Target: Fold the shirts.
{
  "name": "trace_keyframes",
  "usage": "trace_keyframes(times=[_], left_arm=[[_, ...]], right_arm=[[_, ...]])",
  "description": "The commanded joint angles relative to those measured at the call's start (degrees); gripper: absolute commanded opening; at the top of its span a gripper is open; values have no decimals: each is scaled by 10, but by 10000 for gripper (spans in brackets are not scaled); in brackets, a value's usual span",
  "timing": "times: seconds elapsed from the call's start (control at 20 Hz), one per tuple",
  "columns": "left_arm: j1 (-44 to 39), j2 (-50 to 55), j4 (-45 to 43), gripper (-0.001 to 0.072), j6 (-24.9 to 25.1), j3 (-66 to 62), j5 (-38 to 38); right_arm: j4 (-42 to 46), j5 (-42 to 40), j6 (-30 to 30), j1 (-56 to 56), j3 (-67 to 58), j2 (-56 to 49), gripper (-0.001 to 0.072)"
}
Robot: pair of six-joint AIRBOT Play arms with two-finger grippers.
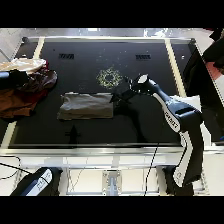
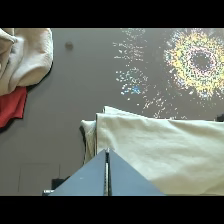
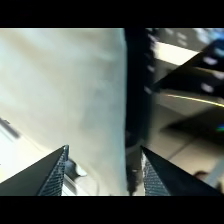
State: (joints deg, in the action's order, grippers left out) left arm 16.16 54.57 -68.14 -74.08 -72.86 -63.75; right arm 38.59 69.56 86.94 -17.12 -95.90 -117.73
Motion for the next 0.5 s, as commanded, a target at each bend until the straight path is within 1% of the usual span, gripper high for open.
trace_keyframes(times=[0.0,0.05,0.15,0.2,0.3,0.35,0.4,0.45], left_arm=[[0,0,0,14,0,0,-5],[0,0,0,14,0,0,-5],[0,0,0,14,0,0,-5],[0,0,0,14,0,0,-5],[0,0,0,14,0,0,-5],[0,0,0,14,0,0,-7],[0,0,0,14,0,0,-7],[0,0,0,14,0,0,-7]], right_arm=[[-58,-32,-12,-28,3,-23,518],[-75,-32,-19,-38,2,-23,430],[-137,-17,-62,-53,-13,-23,11],[-160,-2,-81,-56,-31,-22,10],[-148,28,-83,-49,-82,-12,9],[-118,47,-75,-36,-113,-3,9],[-75,68,-52,-21,-142,7,9],[-14,92,-26,-1,-169,21,9]])
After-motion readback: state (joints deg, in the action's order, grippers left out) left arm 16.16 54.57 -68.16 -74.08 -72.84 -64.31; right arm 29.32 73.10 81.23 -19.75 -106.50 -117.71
